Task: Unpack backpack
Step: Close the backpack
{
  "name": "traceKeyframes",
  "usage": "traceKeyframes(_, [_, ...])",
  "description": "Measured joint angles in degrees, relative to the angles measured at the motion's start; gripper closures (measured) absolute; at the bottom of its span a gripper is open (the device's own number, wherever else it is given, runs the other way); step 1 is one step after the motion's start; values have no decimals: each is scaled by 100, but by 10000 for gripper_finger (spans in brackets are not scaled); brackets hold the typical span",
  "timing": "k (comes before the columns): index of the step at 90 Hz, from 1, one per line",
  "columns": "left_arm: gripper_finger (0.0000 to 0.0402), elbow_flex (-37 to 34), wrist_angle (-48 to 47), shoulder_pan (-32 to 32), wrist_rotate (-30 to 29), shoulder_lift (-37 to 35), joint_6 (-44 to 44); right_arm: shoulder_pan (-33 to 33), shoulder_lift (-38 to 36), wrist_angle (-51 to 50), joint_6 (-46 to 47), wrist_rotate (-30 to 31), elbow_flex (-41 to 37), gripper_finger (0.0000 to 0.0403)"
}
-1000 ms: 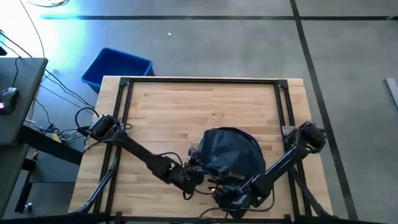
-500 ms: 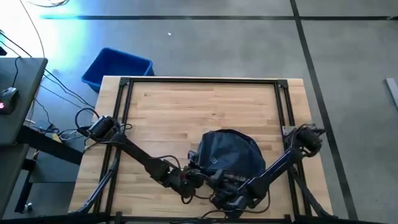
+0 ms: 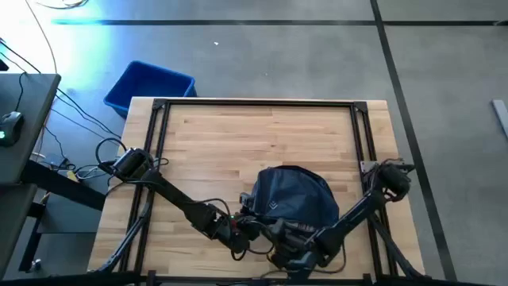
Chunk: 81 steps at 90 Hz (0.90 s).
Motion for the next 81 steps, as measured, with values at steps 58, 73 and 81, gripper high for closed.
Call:
traceKeyframes(58, [401,-346,-93,-134,-70,14,-488,-128,-149,-106,2479,890,0,402])
traceKeyframes(73, [401,-727,-4,-366,-993,17,-534,-5,-439,-282,3338,903,-2,403])
traceKeyframes(81, [401,-752,-47,-509,-1310,17,-346,19,-498,-644,3983,819,-2,403])
